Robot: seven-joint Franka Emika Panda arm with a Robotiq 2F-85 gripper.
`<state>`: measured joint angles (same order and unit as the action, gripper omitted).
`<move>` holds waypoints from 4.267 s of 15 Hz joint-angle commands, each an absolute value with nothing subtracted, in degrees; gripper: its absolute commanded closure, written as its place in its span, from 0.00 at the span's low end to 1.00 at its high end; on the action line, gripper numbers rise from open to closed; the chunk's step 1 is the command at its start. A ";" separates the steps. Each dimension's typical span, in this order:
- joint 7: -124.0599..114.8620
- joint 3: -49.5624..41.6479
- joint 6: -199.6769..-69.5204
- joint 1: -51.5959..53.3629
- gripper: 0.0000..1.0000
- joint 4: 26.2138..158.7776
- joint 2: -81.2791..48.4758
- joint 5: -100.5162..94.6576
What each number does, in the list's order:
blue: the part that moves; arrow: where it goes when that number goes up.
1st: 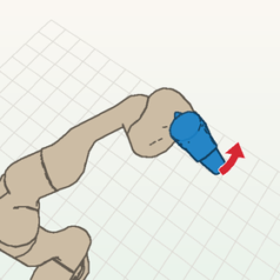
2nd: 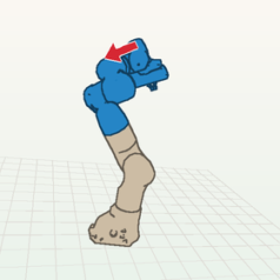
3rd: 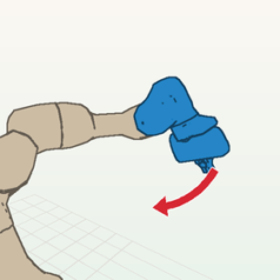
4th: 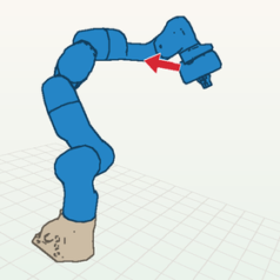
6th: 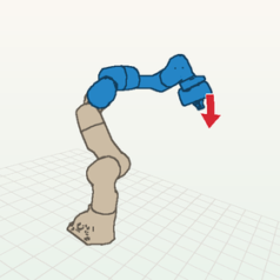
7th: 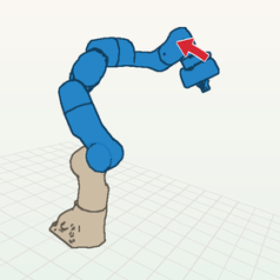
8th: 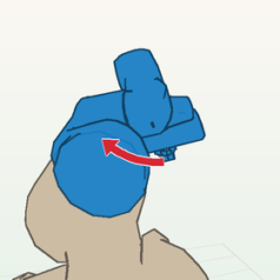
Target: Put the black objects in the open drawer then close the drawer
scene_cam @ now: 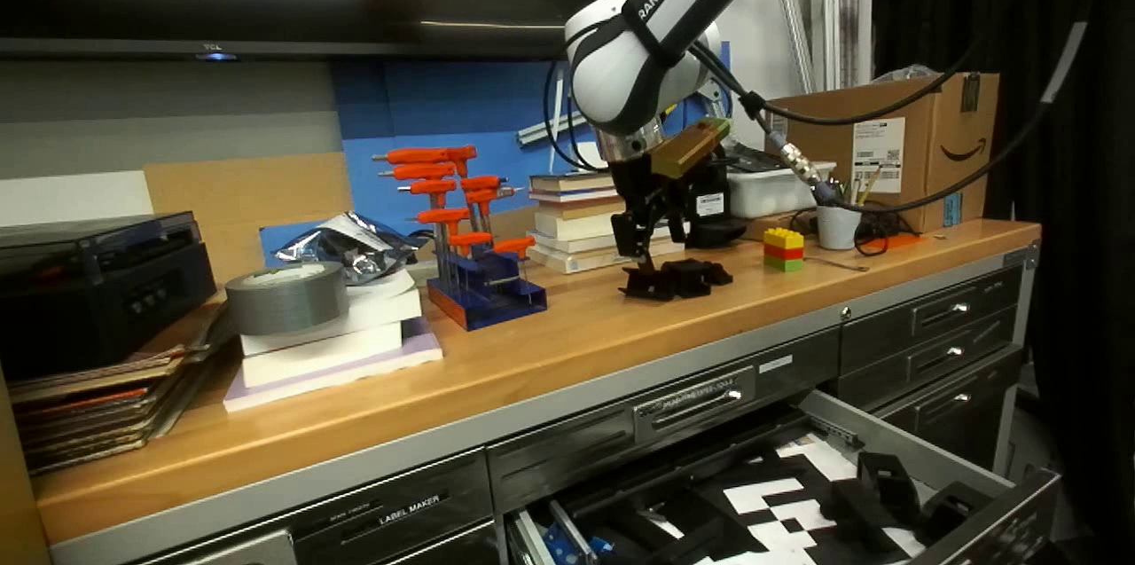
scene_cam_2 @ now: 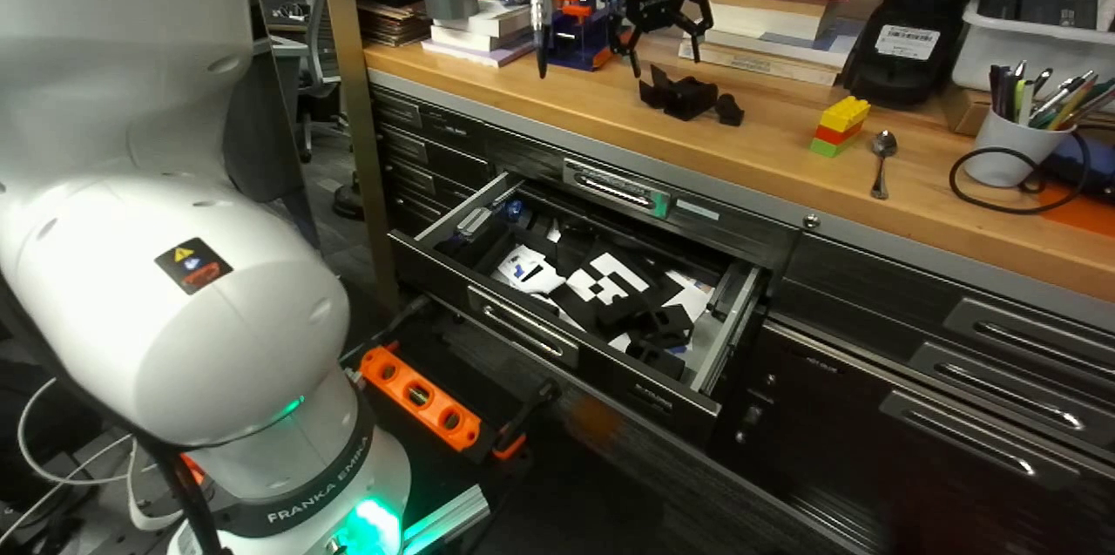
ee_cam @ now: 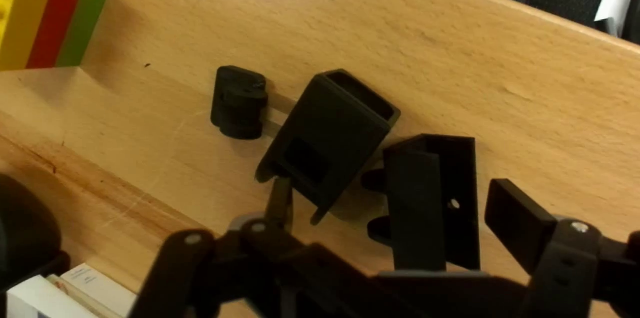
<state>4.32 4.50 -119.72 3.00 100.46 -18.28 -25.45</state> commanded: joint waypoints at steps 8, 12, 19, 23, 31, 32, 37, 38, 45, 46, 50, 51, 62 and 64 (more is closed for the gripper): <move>11.30 4.17 -118.18 4.19 0.00 94.04 -24.05 -21.36; 13.01 4.38 -117.75 4.53 0.00 92.18 -25.52 -20.68; 15.25 4.49 -116.96 4.54 0.00 90.51 -26.96 -18.98; 15.91 4.40 -116.25 4.27 0.00 90.08 -27.58 -18.42; 17.31 4.27 -116.37 3.75 0.47 90.01 -28.01 -17.49; 17.41 4.27 -116.26 3.73 0.53 89.88 -28.01 -17.39; 15.64 4.27 -114.85 3.54 0.76 90.85 -26.88 -15.38; 14.59 4.15 -113.91 3.56 0.78 91.91 -25.91 -14.56; 10.13 3.93 -112.21 2.79 0.74 100.68 -19.28 -9.72; 9.03 3.87 -112.70 2.68 0.74 102.96 -17.56 -9.19; 4.86 3.23 -114.65 2.28 0.74 113.61 -10.05 -8.07; 3.83 3.06 -114.75 2.13 0.74 115.94 -8.36 -7.90; 2.16 -1.45 -134.40 -2.15 0.74 133.06 -4.05 8.18; 1.71 -2.04 -137.49 -2.80 0.74 133.79 -5.76 9.69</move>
<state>1.42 -1.49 -132.57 -1.85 132.06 -4.86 6.57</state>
